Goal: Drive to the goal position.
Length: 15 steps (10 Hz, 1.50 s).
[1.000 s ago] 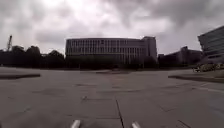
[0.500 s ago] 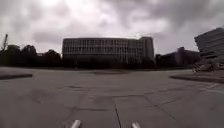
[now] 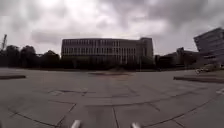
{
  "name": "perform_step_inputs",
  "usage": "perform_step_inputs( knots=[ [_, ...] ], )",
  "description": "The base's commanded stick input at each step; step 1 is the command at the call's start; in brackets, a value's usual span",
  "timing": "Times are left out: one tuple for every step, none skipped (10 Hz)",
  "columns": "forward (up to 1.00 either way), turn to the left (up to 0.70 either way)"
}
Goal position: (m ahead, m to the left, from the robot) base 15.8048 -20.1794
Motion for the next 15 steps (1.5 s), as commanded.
perform_step_inputs(
  knots=[
    [1.0,-0.17],
    [1.0,-0.02],
    [1.0,-0.13],
    [1.0,-0.22],
    [1.0,-0.02],
    [1.0,-0.09],
    [1.0,-0.13],
    [1.0,-0.03],
    [1.0,-0.21],
    [1.0,-0.15],
    [1.0,-0.01],
    [1.0,-0.15],
    [1.0,-0.11],
    [1.0,-0.01],
    [1.0,-0.26]
  ],
)
